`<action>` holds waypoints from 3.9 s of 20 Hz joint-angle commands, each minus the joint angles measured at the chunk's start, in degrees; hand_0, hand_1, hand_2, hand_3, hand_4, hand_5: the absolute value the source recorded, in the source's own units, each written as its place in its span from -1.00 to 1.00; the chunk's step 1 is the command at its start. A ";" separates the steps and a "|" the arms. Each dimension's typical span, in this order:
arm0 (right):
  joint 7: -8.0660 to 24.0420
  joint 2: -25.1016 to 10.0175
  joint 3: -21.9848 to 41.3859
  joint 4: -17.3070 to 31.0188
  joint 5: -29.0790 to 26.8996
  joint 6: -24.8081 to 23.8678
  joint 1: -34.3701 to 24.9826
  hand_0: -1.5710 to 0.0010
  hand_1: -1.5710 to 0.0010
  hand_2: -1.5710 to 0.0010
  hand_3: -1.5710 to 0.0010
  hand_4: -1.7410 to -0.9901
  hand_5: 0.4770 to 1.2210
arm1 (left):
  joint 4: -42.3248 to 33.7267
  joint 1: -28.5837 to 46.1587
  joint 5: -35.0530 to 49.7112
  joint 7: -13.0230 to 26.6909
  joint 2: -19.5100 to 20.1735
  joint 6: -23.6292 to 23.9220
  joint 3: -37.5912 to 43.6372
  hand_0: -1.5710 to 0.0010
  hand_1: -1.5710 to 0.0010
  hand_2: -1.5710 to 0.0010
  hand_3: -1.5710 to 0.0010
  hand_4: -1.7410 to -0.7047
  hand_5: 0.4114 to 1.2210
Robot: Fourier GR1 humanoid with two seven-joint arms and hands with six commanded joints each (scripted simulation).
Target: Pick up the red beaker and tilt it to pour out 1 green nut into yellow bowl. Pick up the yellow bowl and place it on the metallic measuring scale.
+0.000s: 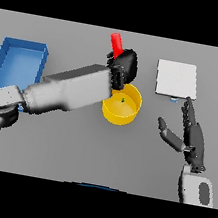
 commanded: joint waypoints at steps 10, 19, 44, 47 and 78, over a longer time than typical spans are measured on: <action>-0.11 0.34 0.17 0.07 0.14 -0.25 -0.92 1.00 1.00 1.00 1.00 0.39 -0.68 | 1.64 -7.78 2.44 0.40 2.53 3.46 -1.58 -1.00 -1.00 -1.00 -1.00 -0.99 0.88; -1.10 -0.37 0.30 -0.85 -1.08 1.38 -0.29 1.00 1.00 1.00 1.00 0.24 -0.56 | 16.01 -22.75 10.08 1.15 8.95 10.15 9.52 -1.00 -0.92 -0.91 -0.85 -0.61 0.98; -2.76 -2.00 1.12 2.32 0.16 2.52 -2.53 1.00 1.00 1.00 1.00 0.16 -0.38 | 8.63 20.82 64.15 29.84 31.07 40.67 39.20 -1.00 -1.00 -1.00 -0.94 -1.00 1.00; -3.20 -1.72 2.16 1.38 1.55 2.00 -2.17 1.00 1.00 1.00 1.00 0.15 -0.35 | 0.39 26.22 66.24 32.07 33.27 44.58 38.31 -1.00 -1.00 -1.00 -0.80 -1.00 1.00; 3.58 -4.13 4.99 0.21 9.99 -1.01 -5.41 1.00 1.00 1.00 1.00 0.38 -0.50 | -20.96 35.22 80.57 29.94 42.59 46.38 27.66 0.96 0.97 0.97 0.98 0.97 -0.35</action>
